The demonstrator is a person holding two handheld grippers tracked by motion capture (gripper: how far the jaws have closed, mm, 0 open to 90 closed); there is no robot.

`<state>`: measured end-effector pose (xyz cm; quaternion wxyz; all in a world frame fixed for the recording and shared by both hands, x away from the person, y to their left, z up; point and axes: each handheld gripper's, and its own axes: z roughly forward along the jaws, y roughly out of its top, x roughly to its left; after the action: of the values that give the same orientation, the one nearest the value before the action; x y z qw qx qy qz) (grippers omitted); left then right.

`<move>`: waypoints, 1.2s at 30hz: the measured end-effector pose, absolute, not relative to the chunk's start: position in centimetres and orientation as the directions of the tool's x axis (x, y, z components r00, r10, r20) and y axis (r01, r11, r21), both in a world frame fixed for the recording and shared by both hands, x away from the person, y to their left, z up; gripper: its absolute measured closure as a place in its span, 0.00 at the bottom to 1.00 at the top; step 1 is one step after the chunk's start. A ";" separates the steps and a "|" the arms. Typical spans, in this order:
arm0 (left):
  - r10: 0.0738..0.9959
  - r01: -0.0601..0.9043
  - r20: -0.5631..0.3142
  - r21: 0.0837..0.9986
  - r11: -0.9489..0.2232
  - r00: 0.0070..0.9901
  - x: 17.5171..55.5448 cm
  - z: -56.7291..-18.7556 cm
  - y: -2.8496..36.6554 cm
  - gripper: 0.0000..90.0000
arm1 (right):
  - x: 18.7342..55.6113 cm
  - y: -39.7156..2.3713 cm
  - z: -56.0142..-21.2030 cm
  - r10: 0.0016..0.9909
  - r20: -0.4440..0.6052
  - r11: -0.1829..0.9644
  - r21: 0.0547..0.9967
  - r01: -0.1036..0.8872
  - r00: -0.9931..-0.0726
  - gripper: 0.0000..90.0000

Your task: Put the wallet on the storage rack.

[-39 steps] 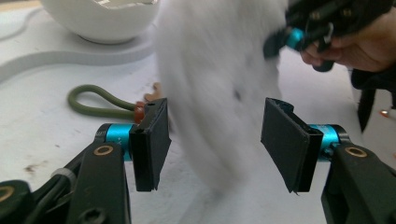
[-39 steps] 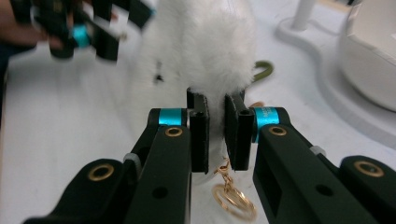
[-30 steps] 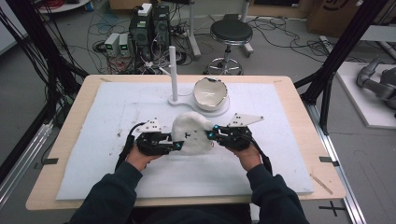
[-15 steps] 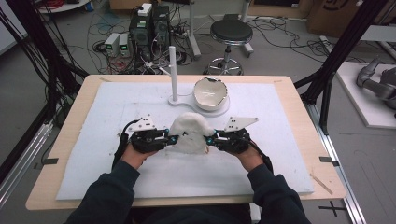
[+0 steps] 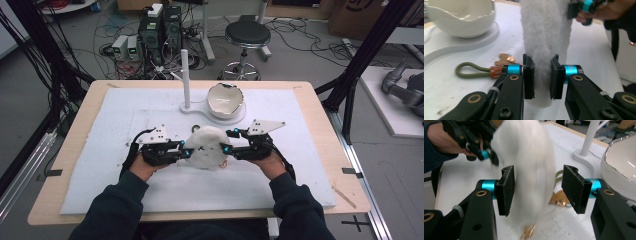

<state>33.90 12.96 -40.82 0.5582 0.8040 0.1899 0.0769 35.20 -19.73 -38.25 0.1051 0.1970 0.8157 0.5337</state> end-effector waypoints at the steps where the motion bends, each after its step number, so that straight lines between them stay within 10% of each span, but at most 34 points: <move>1: 0.367 0.207 -0.077 0.922 -0.329 0.927 33.8 -40.9 12.6 0.86 | 35.2 -19.6 -38.2 0.423 0.039 0.355 0.912 0.206 -0.905 0.49; 10: 0.348 0.197 -0.066 0.914 -0.356 0.935 33.7 -41.0 12.2 0.85 | 35.0 -18.8 -38.4 0.324 0.030 0.419 0.892 0.171 -0.946 0.78; 21: 0.373 0.219 -0.080 0.911 -0.348 0.925 33.9 -41.0 12.4 0.84 | 34.9 -18.7 -38.4 0.254 0.083 0.459 0.867 0.195 -0.964 0.82; 28: 0.528 0.316 -0.144 0.915 -0.252 0.837 34.8 -41.1 13.8 0.48 | 34.8 -19.5 -37.3 0.335 -0.005 0.432 0.889 0.149 -0.942 0.85; 36: 0.645 0.327 -0.153 0.932 -0.159 0.749 35.4 -40.9 16.9 0.43 | 35.9 -20.1 -34.2 0.368 -0.091 0.463 0.881 0.098 -0.925 0.85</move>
<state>35.41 16.86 -40.91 0.5612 0.7480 0.3247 0.1416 35.88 -20.13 -34.17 0.1354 0.1381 0.8446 0.4992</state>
